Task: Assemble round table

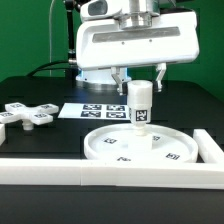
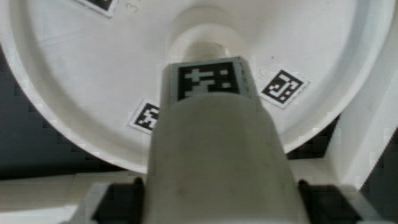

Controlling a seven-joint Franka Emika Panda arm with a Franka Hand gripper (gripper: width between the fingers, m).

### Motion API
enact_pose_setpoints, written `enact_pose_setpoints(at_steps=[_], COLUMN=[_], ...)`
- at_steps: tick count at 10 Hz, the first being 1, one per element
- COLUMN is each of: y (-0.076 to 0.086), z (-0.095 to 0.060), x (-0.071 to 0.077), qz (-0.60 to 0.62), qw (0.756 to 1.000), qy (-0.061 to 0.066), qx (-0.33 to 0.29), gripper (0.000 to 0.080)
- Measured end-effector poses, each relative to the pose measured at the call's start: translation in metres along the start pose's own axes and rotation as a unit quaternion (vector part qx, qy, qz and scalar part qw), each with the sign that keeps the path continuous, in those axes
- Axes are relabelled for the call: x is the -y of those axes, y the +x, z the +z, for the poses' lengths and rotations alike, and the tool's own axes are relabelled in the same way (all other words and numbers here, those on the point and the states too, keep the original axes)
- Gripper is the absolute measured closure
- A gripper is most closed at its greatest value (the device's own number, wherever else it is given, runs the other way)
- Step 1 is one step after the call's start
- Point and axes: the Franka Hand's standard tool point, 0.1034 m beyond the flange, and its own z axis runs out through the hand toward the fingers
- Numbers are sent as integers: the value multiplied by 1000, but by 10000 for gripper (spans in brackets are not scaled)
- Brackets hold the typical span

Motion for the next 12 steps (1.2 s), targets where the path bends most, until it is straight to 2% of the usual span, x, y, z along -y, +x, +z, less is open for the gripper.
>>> enact_pose_setpoints(at_steps=[4, 7, 12], y=[3, -5, -4], z=[9, 18, 19], x=[3, -2, -4], qz=[2, 1, 1], qw=[1000, 1000, 1000], qy=[7, 0, -3], qx=[14, 12, 4], gripper=[390, 390, 390])
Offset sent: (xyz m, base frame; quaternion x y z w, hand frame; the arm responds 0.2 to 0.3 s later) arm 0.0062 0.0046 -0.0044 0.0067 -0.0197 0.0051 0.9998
